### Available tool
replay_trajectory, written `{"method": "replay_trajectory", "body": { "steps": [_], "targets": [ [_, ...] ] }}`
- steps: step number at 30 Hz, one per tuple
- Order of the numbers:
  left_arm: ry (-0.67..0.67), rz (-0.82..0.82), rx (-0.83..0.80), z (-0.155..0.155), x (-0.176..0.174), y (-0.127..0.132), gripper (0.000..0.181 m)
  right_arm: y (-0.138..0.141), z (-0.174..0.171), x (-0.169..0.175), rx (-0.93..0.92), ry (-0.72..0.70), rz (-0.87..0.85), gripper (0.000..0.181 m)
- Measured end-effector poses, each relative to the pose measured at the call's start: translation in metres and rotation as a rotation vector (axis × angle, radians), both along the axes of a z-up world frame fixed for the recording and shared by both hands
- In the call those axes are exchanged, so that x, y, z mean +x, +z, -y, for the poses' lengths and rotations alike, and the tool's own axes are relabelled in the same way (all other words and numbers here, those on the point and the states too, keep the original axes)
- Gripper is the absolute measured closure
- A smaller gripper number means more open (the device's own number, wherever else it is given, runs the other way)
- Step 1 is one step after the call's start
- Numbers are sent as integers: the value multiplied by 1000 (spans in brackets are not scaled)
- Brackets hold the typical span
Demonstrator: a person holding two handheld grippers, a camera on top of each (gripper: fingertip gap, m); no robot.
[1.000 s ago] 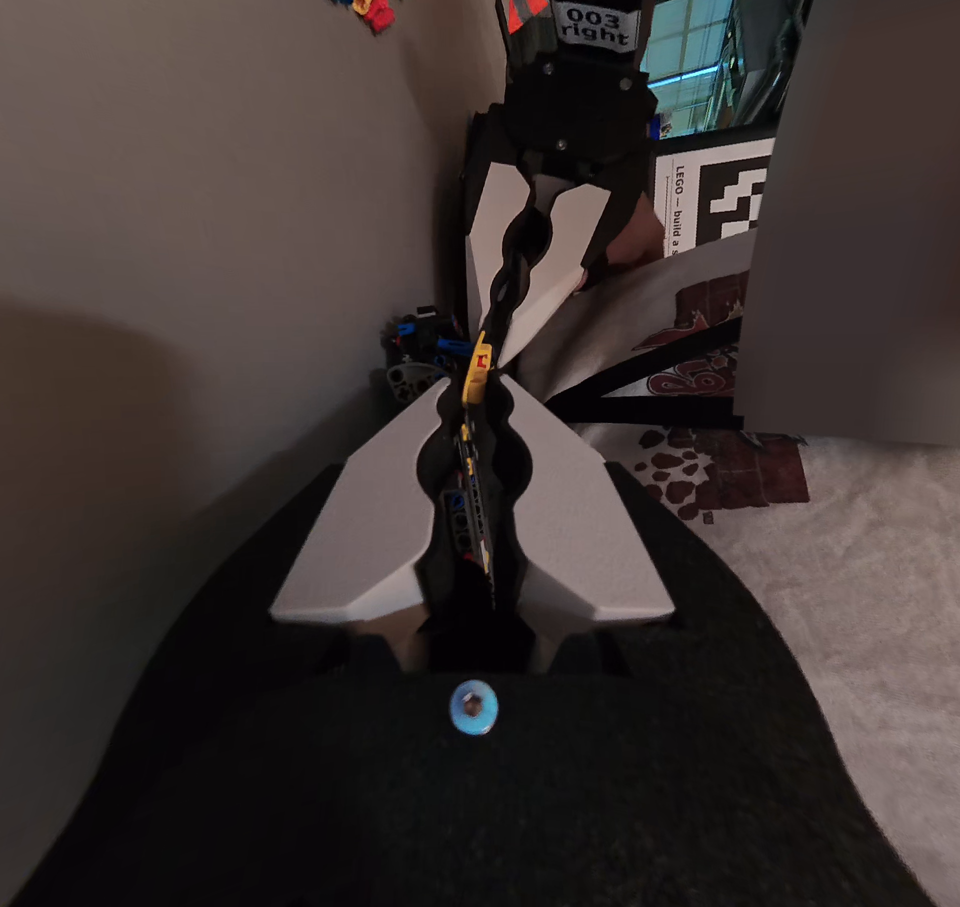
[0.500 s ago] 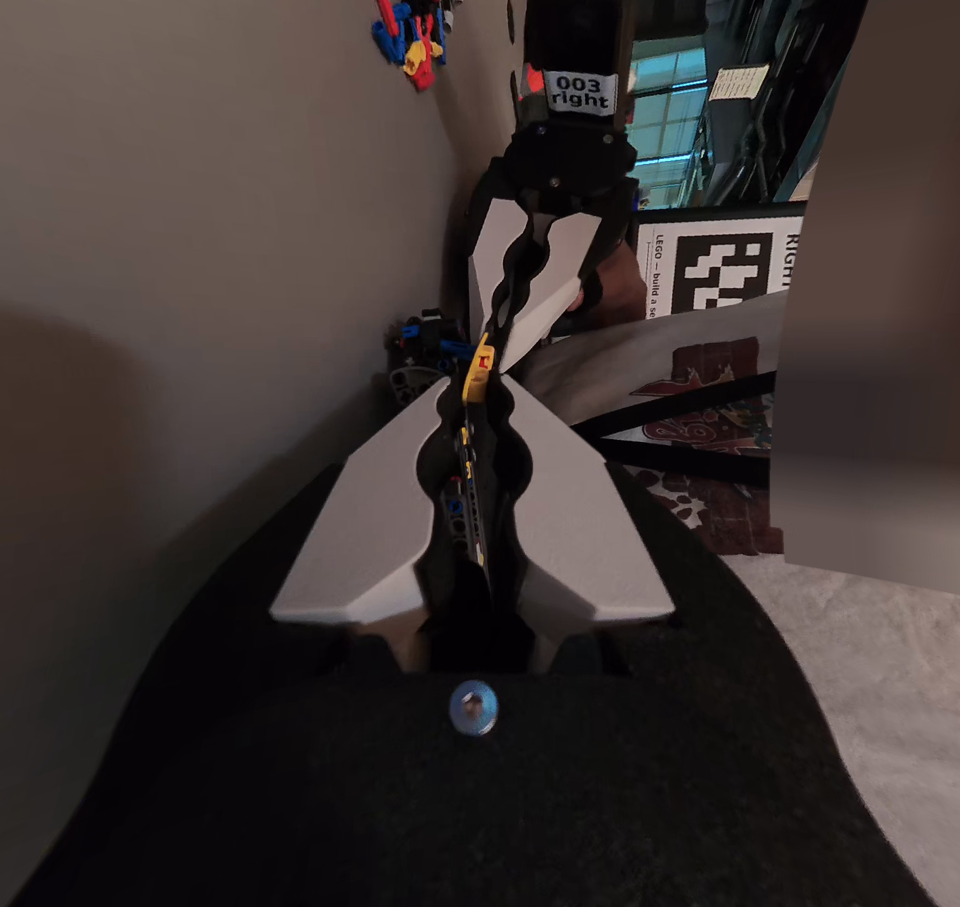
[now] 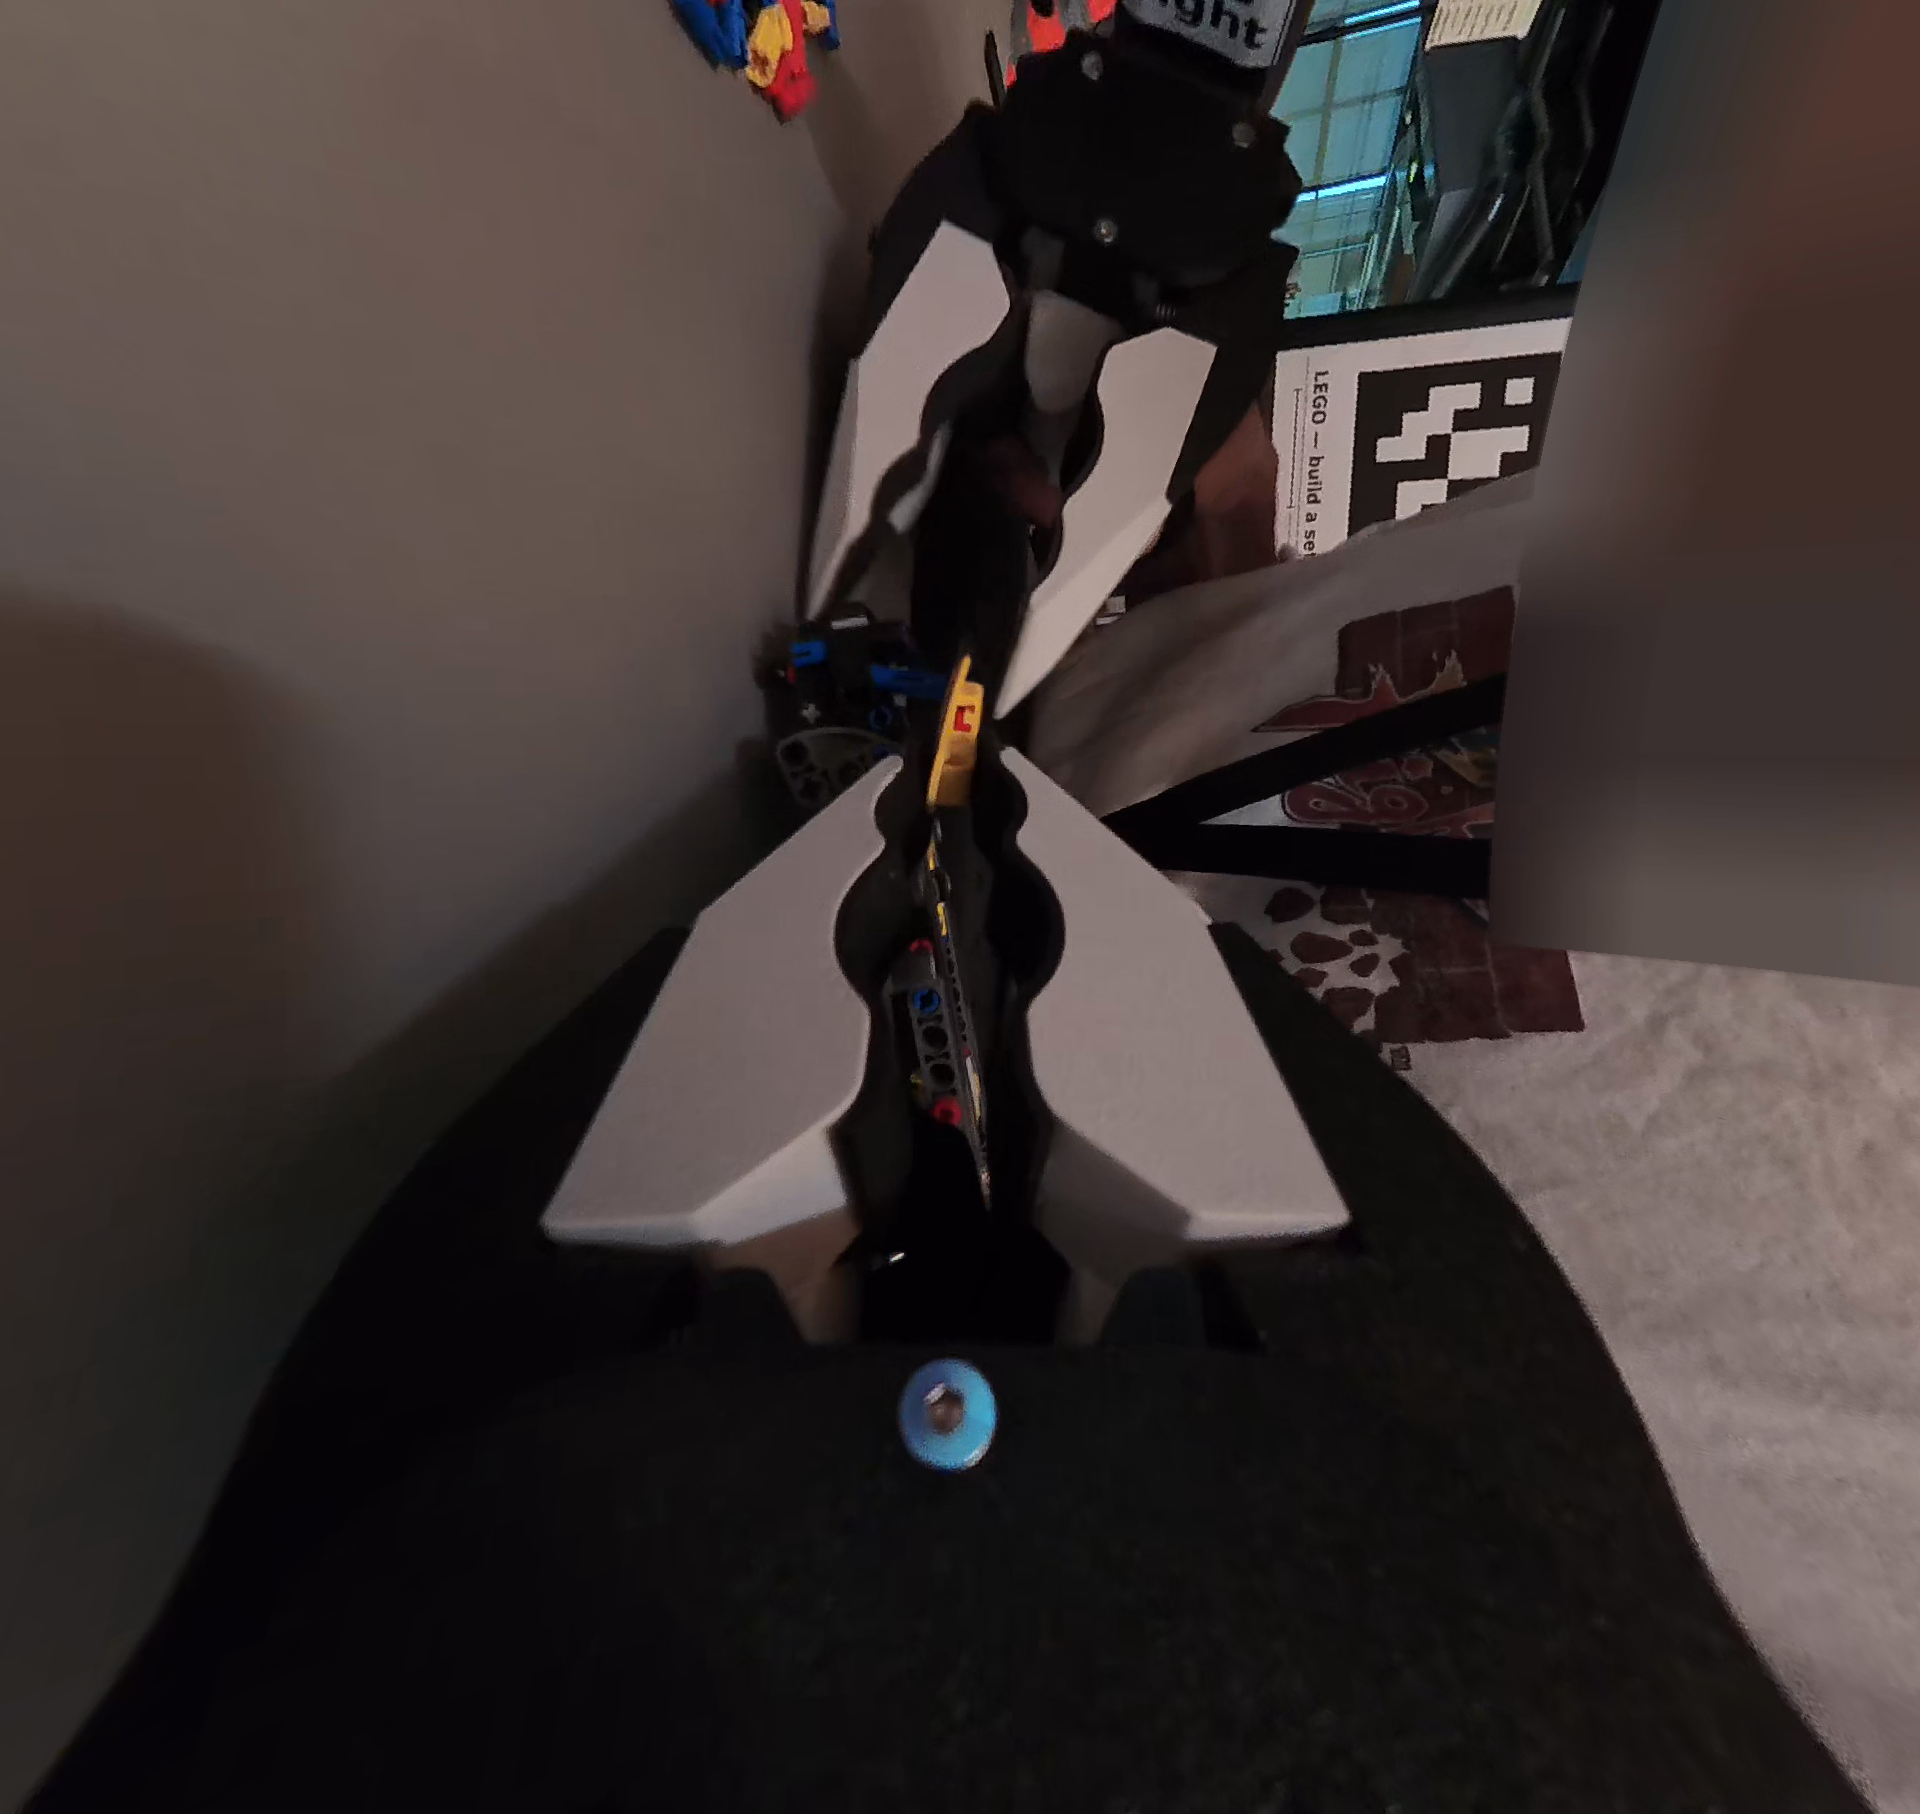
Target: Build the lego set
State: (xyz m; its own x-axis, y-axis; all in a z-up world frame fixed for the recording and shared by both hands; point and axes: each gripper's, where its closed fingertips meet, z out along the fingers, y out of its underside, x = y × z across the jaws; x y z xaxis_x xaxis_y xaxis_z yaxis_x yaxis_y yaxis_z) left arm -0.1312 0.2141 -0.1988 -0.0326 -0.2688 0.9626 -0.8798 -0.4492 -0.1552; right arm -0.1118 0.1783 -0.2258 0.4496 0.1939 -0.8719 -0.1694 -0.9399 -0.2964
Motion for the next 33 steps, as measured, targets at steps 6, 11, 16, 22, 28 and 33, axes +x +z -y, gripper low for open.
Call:
{"method": "replay_trajectory", "body": {
  "steps": [6,11,16,22,28,33],
  "targets": [
    [-20,3,-18,0,-1,-1,176,-3,-2,-7,29,114,-12,139],
    [-26,16,-19,1,-3,-1,175,-4,-1,-10,7,157,-24,139],
    [-34,28,-23,2,0,2,176,-4,1,-9,5,174,-28,140],
    [-30,38,47,-5,2,-3,154,-4,1,-9,-11,175,-47,141],
    [-68,66,183,-6,14,-6,133,-4,1,-9,-13,195,-45,140],
    [-158,-11,185,16,14,-20,136,-3,2,-10,-1,220,-36,140]
  ]
}}
